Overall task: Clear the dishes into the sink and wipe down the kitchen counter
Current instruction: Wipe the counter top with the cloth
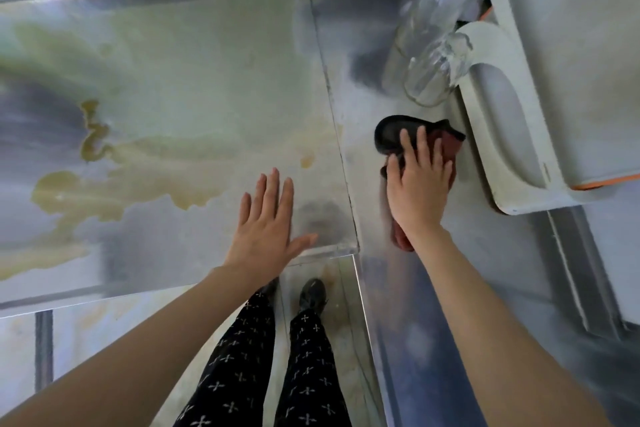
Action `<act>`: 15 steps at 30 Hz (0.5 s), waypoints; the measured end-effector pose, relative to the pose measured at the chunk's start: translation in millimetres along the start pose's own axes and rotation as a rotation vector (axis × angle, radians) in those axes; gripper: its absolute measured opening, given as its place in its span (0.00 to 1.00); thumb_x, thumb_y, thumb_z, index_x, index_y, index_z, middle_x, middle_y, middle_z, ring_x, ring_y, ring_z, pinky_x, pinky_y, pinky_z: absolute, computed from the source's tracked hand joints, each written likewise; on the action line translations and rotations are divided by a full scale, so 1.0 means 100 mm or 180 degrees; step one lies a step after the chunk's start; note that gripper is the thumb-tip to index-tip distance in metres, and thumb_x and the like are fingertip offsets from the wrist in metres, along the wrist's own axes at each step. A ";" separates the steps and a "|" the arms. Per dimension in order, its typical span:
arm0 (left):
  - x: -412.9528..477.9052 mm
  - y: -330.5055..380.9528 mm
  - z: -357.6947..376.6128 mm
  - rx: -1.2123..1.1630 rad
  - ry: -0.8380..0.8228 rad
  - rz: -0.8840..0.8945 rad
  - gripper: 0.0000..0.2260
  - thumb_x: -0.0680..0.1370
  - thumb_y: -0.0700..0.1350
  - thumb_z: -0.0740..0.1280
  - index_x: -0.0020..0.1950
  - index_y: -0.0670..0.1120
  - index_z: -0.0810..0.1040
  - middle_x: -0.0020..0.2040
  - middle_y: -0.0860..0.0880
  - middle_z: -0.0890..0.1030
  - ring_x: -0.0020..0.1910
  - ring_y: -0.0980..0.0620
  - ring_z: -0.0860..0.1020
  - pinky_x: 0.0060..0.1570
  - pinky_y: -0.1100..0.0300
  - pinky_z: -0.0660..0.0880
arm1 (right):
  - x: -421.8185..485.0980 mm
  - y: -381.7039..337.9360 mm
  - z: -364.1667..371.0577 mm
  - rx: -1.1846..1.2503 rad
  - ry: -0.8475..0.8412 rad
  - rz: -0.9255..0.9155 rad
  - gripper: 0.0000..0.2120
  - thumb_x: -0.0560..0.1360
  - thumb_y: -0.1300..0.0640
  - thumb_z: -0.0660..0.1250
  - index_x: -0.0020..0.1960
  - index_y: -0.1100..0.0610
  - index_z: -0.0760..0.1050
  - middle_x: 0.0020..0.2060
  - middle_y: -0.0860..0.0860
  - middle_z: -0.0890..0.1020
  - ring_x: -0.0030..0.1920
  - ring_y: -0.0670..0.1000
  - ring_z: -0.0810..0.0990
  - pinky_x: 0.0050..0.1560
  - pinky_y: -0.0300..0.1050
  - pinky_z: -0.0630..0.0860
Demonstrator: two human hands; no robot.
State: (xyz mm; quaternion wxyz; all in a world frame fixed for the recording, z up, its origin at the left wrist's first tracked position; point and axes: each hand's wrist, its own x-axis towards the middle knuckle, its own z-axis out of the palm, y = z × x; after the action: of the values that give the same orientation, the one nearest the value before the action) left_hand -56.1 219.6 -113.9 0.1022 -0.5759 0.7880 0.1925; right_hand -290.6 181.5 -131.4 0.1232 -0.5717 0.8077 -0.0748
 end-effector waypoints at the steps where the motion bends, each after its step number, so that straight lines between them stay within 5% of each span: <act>1: -0.01 -0.01 0.03 -0.0056 0.0058 0.0026 0.41 0.69 0.71 0.37 0.72 0.44 0.35 0.73 0.45 0.35 0.72 0.47 0.34 0.69 0.50 0.37 | 0.01 -0.08 0.02 0.0075 0.0022 0.0138 0.24 0.80 0.47 0.50 0.75 0.50 0.58 0.76 0.52 0.56 0.75 0.59 0.54 0.72 0.60 0.49; 8: -0.02 -0.03 0.09 -0.0041 0.0252 0.0034 0.41 0.71 0.70 0.42 0.74 0.44 0.41 0.75 0.44 0.41 0.74 0.47 0.40 0.70 0.49 0.42 | -0.13 -0.18 0.05 -0.0160 -0.0362 -0.1352 0.24 0.80 0.45 0.46 0.74 0.49 0.60 0.75 0.49 0.59 0.75 0.56 0.56 0.73 0.57 0.50; 13: -0.01 -0.04 0.08 -0.0058 0.0153 0.0033 0.41 0.69 0.71 0.39 0.73 0.46 0.34 0.74 0.46 0.35 0.73 0.47 0.35 0.69 0.50 0.36 | 0.14 -0.33 0.06 0.0203 -0.0102 -0.0427 0.22 0.81 0.47 0.50 0.74 0.48 0.59 0.76 0.49 0.56 0.76 0.55 0.51 0.73 0.57 0.46; 15: -0.01 -0.04 0.09 -0.0048 0.0219 0.0044 0.41 0.70 0.71 0.41 0.73 0.45 0.37 0.75 0.45 0.38 0.74 0.46 0.37 0.70 0.50 0.38 | 0.07 -0.53 0.09 0.0313 -0.0141 -0.0533 0.22 0.81 0.47 0.50 0.74 0.48 0.60 0.76 0.49 0.57 0.76 0.57 0.51 0.73 0.58 0.45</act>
State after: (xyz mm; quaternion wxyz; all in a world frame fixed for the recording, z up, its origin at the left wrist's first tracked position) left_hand -52.6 223.3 -122.8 0.0693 -0.5774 0.7935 0.1792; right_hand -242.1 157.2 -127.3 0.1622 -0.6320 0.7495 -0.1118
